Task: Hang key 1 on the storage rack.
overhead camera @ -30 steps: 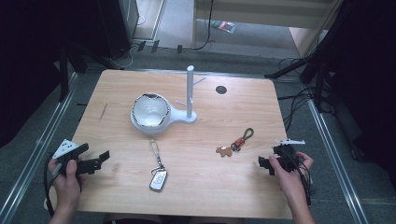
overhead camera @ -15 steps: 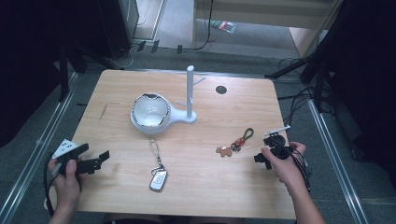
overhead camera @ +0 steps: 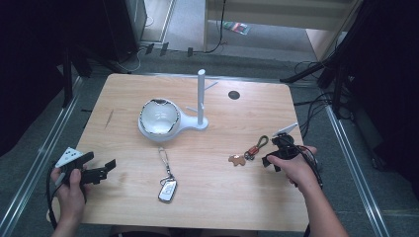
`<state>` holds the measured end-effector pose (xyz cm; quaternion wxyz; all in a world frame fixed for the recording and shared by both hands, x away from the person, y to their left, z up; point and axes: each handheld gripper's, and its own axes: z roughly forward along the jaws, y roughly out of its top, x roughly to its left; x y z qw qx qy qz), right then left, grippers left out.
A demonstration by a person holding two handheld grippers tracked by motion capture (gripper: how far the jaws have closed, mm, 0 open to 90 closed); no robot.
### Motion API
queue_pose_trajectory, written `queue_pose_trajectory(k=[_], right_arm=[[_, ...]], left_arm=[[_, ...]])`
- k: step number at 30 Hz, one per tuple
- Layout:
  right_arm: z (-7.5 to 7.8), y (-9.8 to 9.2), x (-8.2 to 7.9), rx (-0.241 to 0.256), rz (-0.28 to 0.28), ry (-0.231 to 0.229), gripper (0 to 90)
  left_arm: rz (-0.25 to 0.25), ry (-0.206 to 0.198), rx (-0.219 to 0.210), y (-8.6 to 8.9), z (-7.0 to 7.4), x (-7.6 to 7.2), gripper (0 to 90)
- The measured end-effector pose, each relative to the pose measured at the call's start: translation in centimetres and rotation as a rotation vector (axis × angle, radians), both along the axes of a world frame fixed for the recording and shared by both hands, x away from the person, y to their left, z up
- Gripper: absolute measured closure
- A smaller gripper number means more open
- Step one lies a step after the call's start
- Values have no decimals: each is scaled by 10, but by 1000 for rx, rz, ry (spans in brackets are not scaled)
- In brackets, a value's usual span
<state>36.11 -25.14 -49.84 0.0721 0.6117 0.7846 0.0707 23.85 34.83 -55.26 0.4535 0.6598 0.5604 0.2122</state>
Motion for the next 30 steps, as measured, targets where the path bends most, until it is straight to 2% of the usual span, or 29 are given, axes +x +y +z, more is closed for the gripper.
queue_pose_trajectory(k=[4,7,11,16,22,27,30], right_arm=[[2,6,7,10,-11,-5,128],[2,12,15,30,-27,14,129],[2,14,19,32,-36,27,132],[4,19,27,54,-60,29,147],[5,26,32,48,-48,35,152],[7,31,38,60,-62,43,176],[7,36,41,48,-59,49,190]], left_arm=[[1,1,-2,0,0,0,9],[1,0,-3,0,0,0,9],[1,1,-4,0,0,0,9],[0,2,-4,0,0,0,9],[1,2,-5,0,0,0,9],[0,3,-5,0,0,1,9],[1,3,-5,0,0,0,9]])
